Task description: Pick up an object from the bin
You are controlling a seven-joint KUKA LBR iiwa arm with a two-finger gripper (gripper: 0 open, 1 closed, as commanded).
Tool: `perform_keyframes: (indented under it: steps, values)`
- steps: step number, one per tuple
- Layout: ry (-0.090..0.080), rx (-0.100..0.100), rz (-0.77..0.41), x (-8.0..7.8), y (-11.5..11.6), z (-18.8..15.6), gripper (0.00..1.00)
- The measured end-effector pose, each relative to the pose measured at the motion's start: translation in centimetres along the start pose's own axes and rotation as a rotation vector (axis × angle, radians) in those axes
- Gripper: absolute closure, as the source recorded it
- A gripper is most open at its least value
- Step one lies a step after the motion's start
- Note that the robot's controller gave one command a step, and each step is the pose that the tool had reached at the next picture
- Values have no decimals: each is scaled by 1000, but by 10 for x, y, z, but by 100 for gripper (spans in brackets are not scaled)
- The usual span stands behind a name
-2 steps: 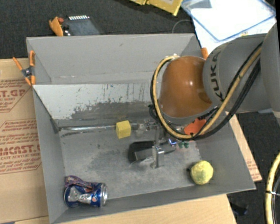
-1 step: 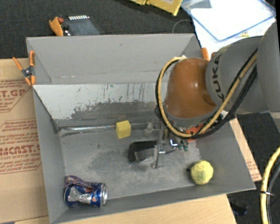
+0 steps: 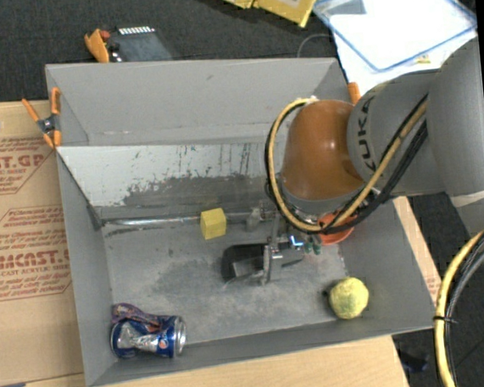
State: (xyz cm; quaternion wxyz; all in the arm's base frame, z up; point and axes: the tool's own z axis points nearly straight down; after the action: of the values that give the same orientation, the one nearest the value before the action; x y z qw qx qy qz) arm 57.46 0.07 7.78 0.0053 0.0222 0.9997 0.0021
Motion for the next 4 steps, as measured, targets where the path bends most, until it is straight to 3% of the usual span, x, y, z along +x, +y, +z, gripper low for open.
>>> perform_keyframes:
  steps: [1,4]
  values:
    - [1,1,180,18,16,6,100]
    - [7,1,180,20,17,-16,100]
